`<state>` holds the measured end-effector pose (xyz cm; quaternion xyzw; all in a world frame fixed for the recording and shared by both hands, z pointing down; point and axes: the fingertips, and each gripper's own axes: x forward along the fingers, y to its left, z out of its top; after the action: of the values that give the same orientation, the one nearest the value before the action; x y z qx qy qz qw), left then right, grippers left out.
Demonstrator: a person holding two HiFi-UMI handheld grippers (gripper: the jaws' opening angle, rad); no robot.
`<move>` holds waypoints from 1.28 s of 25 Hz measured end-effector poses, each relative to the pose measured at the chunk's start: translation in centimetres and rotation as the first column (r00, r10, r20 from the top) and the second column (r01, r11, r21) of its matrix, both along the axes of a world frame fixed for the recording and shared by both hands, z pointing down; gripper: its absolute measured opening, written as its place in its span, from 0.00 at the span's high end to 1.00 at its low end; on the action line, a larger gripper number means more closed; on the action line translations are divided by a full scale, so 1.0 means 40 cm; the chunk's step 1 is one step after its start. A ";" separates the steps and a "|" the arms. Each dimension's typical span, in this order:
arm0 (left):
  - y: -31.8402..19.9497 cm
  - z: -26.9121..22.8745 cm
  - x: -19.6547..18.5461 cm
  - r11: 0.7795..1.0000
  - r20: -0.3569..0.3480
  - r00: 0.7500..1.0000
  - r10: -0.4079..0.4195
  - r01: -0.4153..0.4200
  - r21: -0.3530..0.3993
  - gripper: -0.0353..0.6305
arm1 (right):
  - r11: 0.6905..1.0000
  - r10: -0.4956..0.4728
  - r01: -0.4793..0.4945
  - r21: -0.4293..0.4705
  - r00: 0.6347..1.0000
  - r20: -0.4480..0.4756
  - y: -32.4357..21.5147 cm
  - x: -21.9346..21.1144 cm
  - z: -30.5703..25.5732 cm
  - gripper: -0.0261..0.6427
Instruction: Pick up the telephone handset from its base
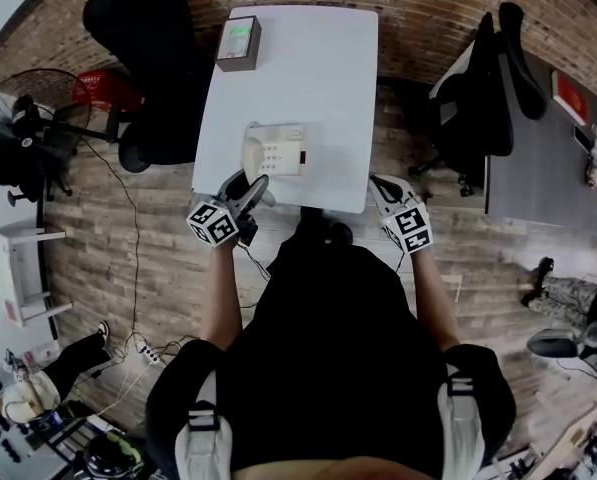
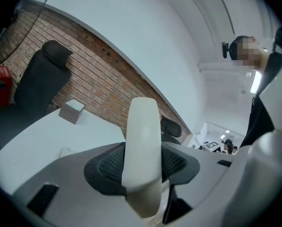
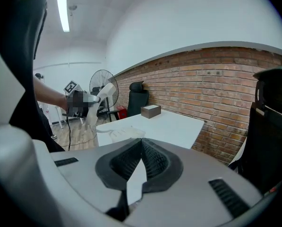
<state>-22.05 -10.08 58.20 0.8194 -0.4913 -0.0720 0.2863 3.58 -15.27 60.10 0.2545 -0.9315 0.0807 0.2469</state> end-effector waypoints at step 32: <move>0.085 -0.043 0.036 0.994 -0.129 0.987 -0.094 0.101 0.045 0.61 | 0.999 -0.047 0.047 -0.005 0.998 0.031 0.033 0.027 0.028 0.96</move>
<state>-20.60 -6.69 56.49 0.7953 -0.5097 -0.1503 0.2917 4.68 -13.94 61.24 0.2305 -0.9407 0.0814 0.2353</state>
